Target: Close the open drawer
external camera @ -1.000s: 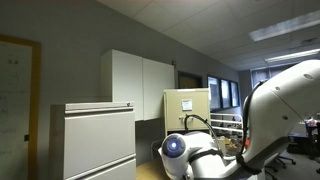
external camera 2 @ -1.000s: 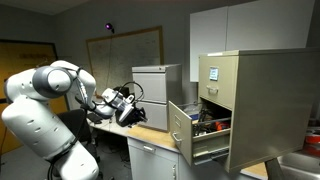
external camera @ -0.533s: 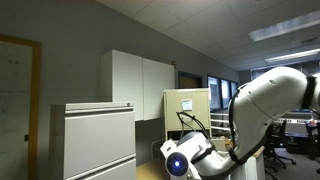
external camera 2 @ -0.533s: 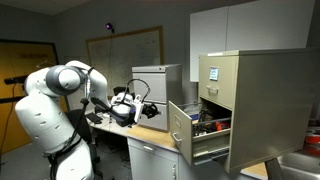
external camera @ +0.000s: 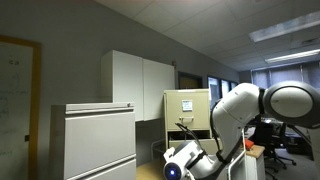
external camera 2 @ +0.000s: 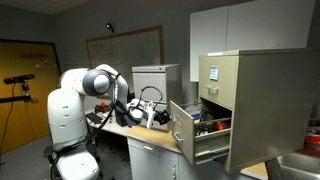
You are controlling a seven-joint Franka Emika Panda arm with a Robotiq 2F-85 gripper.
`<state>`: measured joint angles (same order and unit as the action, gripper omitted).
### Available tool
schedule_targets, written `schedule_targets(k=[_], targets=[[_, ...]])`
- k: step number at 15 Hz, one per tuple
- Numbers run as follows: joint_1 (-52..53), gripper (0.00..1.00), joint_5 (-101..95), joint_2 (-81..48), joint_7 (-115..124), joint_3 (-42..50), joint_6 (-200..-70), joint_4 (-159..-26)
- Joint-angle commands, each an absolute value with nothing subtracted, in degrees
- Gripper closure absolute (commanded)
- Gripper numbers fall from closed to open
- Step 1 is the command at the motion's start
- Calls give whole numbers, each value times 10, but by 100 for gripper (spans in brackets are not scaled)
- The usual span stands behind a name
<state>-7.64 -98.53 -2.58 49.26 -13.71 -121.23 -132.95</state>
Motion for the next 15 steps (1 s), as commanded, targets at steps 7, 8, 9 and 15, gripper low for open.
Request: schedule_targets(k=[7,8,9,15], targets=[[-63,100,-1262,-159,548,-9,-1312,-1159],[-68,100,-1284,-167,558,-3,-1319,-1141],[-72,100,-1305,-175,568,2,-1321,-1121],[-95,100,-1362,-216,602,14,-1316,-1000]])
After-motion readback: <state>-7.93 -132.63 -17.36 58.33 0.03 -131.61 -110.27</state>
